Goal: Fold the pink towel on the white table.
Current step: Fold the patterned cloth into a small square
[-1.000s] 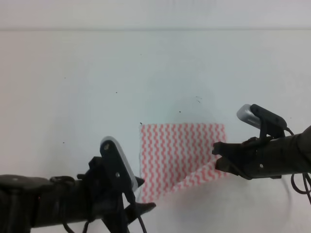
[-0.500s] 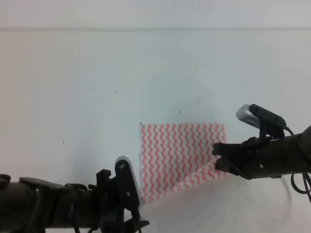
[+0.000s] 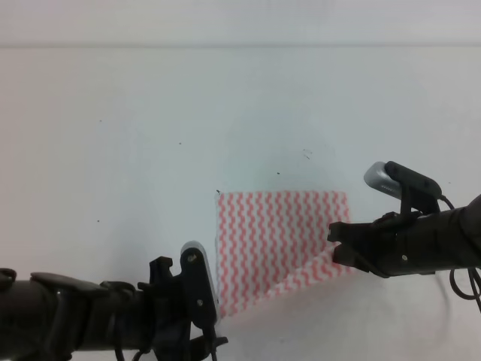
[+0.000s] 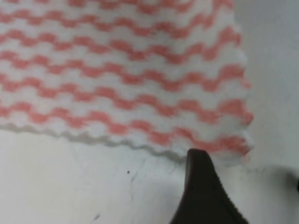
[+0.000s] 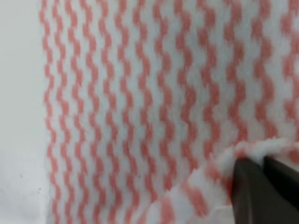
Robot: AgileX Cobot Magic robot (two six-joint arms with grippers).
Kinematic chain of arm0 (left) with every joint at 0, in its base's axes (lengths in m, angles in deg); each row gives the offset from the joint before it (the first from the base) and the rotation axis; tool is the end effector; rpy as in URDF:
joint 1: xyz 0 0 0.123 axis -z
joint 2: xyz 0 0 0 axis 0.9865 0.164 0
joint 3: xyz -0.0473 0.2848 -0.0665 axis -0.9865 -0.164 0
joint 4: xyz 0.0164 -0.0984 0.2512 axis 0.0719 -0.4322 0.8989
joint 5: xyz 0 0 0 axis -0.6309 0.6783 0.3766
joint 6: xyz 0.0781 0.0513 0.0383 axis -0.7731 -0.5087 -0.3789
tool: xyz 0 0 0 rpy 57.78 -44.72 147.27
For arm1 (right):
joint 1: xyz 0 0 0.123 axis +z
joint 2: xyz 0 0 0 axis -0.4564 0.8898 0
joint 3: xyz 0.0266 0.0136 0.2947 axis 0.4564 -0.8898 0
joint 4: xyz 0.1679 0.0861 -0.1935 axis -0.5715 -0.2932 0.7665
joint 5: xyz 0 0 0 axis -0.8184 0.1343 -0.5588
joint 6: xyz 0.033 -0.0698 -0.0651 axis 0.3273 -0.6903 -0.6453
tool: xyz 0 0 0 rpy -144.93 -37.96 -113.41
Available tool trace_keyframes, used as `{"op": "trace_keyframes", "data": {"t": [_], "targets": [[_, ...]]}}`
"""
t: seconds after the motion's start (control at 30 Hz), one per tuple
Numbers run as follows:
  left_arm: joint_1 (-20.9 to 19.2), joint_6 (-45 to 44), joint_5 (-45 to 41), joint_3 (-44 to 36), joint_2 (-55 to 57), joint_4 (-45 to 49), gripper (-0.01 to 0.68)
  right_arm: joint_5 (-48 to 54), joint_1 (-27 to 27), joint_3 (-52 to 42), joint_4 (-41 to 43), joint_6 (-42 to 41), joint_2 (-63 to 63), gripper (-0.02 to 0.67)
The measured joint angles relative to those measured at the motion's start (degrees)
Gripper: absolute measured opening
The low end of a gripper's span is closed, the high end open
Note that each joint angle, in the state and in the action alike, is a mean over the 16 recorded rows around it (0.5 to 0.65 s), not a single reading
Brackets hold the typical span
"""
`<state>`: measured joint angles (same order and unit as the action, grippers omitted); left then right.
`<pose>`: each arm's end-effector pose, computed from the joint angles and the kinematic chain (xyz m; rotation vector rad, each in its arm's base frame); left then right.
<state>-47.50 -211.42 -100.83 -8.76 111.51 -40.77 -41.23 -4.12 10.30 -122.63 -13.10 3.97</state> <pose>0.2054 -0.1762 0.1283 1.6665 1.7769 -0.3456 0.2791 0.1521 0.1661 0.1832 2.6258 0.7893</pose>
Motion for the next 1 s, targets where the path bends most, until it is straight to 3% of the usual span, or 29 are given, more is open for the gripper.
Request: {"op": "trace_keyframes", "data": {"t": [0.4, 0.8, 1.0], "targets": [[0.0, -0.5, 1.0, 1.2, 2.2, 0.0, 0.343, 0.2, 0.0, 0.0, 0.1, -0.2, 0.4, -0.016], [0.0, 0.2, 1.2, 1.3, 3.5, 0.0, 0.086, 0.7, 0.0, 0.0, 0.2, -0.3, 0.3, -0.016], [0.0, 0.2, 0.8, 1.4, 3.5, 0.3, 0.006, 0.5, 0.0, 0.0, 0.1, -0.3, 0.3, -0.016]]}}
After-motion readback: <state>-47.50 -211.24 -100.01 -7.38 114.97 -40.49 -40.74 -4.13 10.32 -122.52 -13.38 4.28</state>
